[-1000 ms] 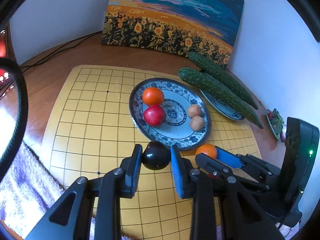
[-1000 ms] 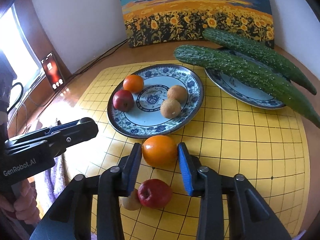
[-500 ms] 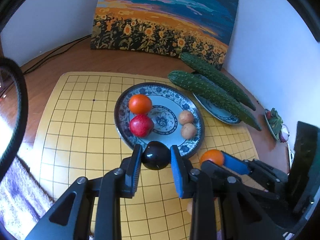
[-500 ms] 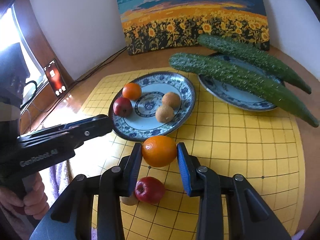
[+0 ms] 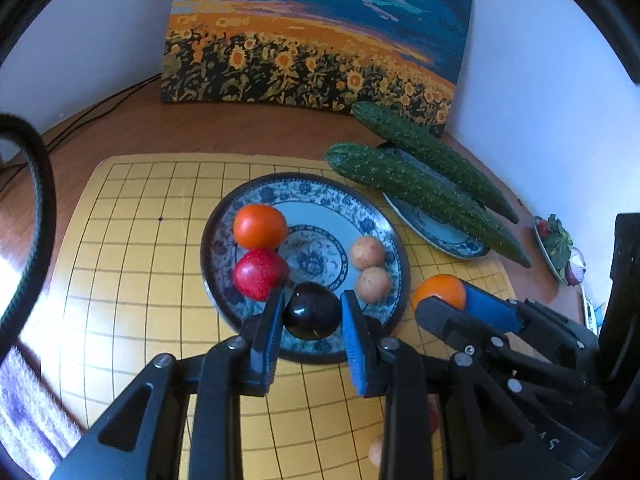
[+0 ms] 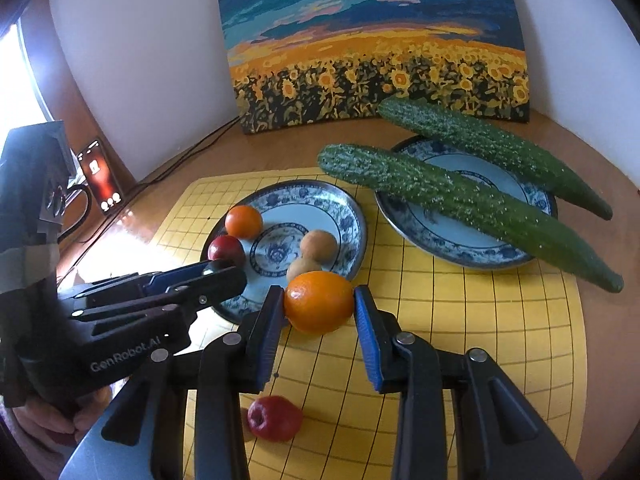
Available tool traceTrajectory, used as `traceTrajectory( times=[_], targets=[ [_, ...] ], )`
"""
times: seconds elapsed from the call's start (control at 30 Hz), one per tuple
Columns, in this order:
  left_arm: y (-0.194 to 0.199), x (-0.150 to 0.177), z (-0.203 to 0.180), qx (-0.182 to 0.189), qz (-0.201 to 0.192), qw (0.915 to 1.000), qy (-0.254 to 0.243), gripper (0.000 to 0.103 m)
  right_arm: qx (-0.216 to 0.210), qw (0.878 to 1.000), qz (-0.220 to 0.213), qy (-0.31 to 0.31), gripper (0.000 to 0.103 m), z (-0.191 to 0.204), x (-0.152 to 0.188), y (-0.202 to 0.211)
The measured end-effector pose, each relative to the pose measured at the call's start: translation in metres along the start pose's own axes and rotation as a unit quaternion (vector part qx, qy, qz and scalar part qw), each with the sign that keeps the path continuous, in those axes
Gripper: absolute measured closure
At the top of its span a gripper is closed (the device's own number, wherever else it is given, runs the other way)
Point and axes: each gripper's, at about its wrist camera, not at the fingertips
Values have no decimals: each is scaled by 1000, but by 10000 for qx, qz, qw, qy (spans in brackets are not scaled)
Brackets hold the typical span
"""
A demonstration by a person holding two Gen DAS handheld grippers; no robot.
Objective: Organize fruits
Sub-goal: 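Lower the black plum onto the blue-and-white plate and open the left tool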
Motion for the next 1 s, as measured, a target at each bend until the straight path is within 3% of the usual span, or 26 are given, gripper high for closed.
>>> traceTrajectory(
  times=[0.23,0.4,1.0],
  targets=[
    [-11,-2,-2,-22,-123,9999,16,73,48,10000,-72,-9,67,-2,-8,-7],
    [-21,4,1,-107,22,9999,80,73,83,9999,-109,103,67,-3,-18,-14],
    [-20,3,0,-163,-85,9998,100,72,104,9994,-204,271,67,6,-34,-54]
  ],
)
Point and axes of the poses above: each gripper's, at about its wrist camera, not at the fingertips, and y roughly against the way its jaws point, z to its left, x to its underside, and after that the axes turned 11 degrees about -z, right-handed
